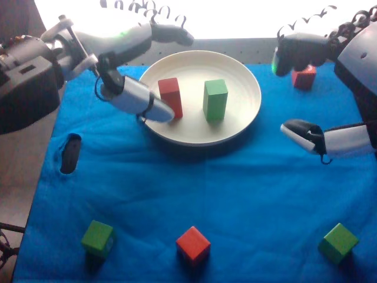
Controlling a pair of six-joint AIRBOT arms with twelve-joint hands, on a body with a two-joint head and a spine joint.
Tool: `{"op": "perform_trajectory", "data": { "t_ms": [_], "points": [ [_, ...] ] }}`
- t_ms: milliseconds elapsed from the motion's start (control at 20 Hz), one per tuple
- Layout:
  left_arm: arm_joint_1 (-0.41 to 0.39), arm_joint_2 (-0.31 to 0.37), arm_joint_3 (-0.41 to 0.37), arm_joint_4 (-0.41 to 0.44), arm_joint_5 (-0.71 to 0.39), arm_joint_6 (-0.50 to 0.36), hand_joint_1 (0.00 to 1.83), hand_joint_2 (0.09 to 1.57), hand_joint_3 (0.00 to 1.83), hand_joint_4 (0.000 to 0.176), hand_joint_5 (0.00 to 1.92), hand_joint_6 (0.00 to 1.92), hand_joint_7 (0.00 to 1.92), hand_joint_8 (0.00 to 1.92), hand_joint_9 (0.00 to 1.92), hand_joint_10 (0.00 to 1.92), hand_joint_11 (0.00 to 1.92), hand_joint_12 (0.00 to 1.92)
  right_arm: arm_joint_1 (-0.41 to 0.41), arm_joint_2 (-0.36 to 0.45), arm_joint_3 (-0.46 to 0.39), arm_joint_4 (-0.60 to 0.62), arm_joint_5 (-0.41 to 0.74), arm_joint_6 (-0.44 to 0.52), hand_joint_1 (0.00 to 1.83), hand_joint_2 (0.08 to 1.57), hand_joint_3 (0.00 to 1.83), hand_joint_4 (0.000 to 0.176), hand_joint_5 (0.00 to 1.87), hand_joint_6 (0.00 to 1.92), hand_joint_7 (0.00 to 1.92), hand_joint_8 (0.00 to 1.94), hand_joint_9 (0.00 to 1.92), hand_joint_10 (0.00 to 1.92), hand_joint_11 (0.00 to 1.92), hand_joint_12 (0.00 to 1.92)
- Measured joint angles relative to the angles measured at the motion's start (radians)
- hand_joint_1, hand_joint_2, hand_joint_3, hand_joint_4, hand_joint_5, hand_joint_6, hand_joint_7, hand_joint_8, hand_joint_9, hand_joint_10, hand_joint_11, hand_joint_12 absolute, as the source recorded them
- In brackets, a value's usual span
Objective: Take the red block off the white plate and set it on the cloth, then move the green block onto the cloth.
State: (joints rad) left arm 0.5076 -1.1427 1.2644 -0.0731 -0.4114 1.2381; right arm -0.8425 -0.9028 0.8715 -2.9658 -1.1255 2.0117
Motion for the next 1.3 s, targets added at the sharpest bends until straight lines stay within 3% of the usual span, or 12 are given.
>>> {"op": "perform_trajectory", "data": {
  "t_ms": [150, 200, 250, 350, 400, 500, 550, 600, 800, 850, 1150, 1300],
  "points": [
    [-0.003, -0.001, -0.002, -0.016, 0.005, 0.023, 0.88, 0.85, 0.01, 0.08, 0.36, 0.03, 0.29, 0.0, 0.18, 0.12, 0.0, 1.0, 0.0, -0.001, 0.0, 0.002, -0.002, 0.0, 1.03, 0.56, 0.59, 0.0, 0.62, 1.19, 0.67, 1.31, 0.62, 1.49, 0.51, 1.82],
    [-0.004, -0.001, -0.001, -0.021, 0.002, 0.023, 0.88, 0.85, 0.01, 0.074, 0.37, 0.03, 0.3, 0.01, 0.19, 0.13, 0.0, 1.0, 0.0, -0.001, 0.0, 0.003, -0.001, 0.0, 1.03, 0.56, 0.59, 0.0, 0.62, 1.2, 0.66, 1.3, 0.61, 1.49, 0.5, 1.81],
    [-0.004, -0.002, 0.0, -0.021, 0.005, 0.023, 0.93, 0.9, 0.02, 0.047, 0.4, 0.03, 0.39, 0.03, 0.34, 0.17, 0.0, 1.17, 0.0, -0.001, 0.0, 0.003, -0.002, 0.0, 1.02, 0.56, 0.59, 0.0, 0.62, 1.15, 0.68, 1.23, 0.64, 1.4, 0.53, 1.75],
    [-0.005, -0.021, 0.023, -0.021, 0.011, 0.023, 0.94, 0.91, 0.02, 0.035, 0.42, 0.03, 0.43, 0.04, 0.39, 0.2, 0.0, 1.24, 0.0, -0.003, 0.003, 0.003, -0.001, 0.0, 1.02, 0.56, 0.58, 0.0, 0.63, 1.14, 0.69, 1.23, 0.64, 1.41, 0.53, 1.76],
    [-0.007, -0.034, 0.04, -0.025, 0.021, 0.023, 0.95, 0.93, 0.02, 0.045, 0.44, 0.04, 0.47, 0.05, 0.44, 0.22, 0.0, 1.32, 0.0, -0.004, 0.004, 0.003, -0.002, 0.0, 1.03, 0.56, 0.58, 0.0, 0.63, 1.13, 0.7, 1.25, 0.64, 1.41, 0.52, 1.78],
    [-0.01, -0.057, 0.062, -0.028, 0.049, 0.023, 0.99, 0.94, 0.01, 0.028, 0.49, 0.04, 0.53, 0.05, 0.49, 0.24, 0.03, 1.41, 0.0, -0.006, 0.006, 0.003, -0.002, 0.0, 1.05, 0.57, 0.57, 0.0, 0.62, 1.12, 0.68, 1.31, 0.63, 1.47, 0.53, 1.83],
    [-0.016, -0.071, 0.075, -0.029, 0.07, 0.023, 1.02, 0.94, 0.01, 0.004, 0.51, 0.04, 0.56, 0.05, 0.51, 0.25, 0.1, 1.4, 0.0, -0.007, 0.009, 0.005, -0.001, 0.0, 1.05, 0.57, 0.57, 0.0, 0.62, 1.12, 0.67, 1.31, 0.62, 1.48, 0.52, 1.83],
    [-0.018, -0.084, 0.086, -0.029, 0.074, 0.023, 1.05, 0.94, 0.0, 0.0, 0.55, 0.03, 0.61, 0.04, 0.57, 0.28, 0.19, 1.4, 0.0, -0.009, 0.011, 0.004, -0.001, 0.0, 1.07, 0.57, 0.56, 0.0, 0.64, 1.09, 0.71, 1.26, 0.65, 1.44, 0.55, 1.81],
    [-0.018, -0.119, 0.115, -0.034, 0.101, 0.023, 1.05, 0.94, 0.0, 0.0, 0.57, 0.01, 0.64, 0.03, 0.58, 0.35, 0.2, 1.41, 0.0, -0.01, 0.011, 0.006, -0.002, 0.0, 1.05, 0.57, 0.52, 0.0, 0.67, 1.06, 0.71, 1.26, 0.64, 1.42, 0.48, 1.86],
    [-0.018, -0.128, 0.124, -0.038, 0.108, 0.023, 0.98, 0.94, 0.0, 0.001, 0.62, 0.01, 0.69, 0.04, 0.52, 0.6, 0.22, 1.45, 0.0, -0.01, 0.011, 0.006, -0.002, 0.0, 1.06, 0.59, 0.52, 0.0, 0.66, 1.09, 0.7, 1.28, 0.63, 1.43, 0.48, 1.83],
    [-0.012, -0.146, 0.146, -0.061, 0.125, 0.023, 0.93, 1.03, 0.01, 0.0, 0.72, 0.05, 0.77, 0.05, 0.56, 0.75, 0.29, 1.53, 0.0, -0.01, 0.011, 0.007, -0.002, 0.0, 1.09, 0.61, 0.48, 0.0, 0.64, 1.05, 0.67, 1.23, 0.61, 1.4, 0.46, 1.76],
    [-0.002, -0.151, 0.15, -0.076, 0.13, 0.023, 1.09, 1.1, 0.01, 0.0, 0.86, 0.09, 0.98, 0.14, 0.73, 0.96, 0.48, 1.64, 0.0, -0.01, 0.011, 0.009, -0.002, 0.0, 1.1, 0.64, 0.42, 0.0, 0.66, 1.02, 0.68, 1.19, 0.62, 1.41, 0.51, 1.75]
  ]
}}
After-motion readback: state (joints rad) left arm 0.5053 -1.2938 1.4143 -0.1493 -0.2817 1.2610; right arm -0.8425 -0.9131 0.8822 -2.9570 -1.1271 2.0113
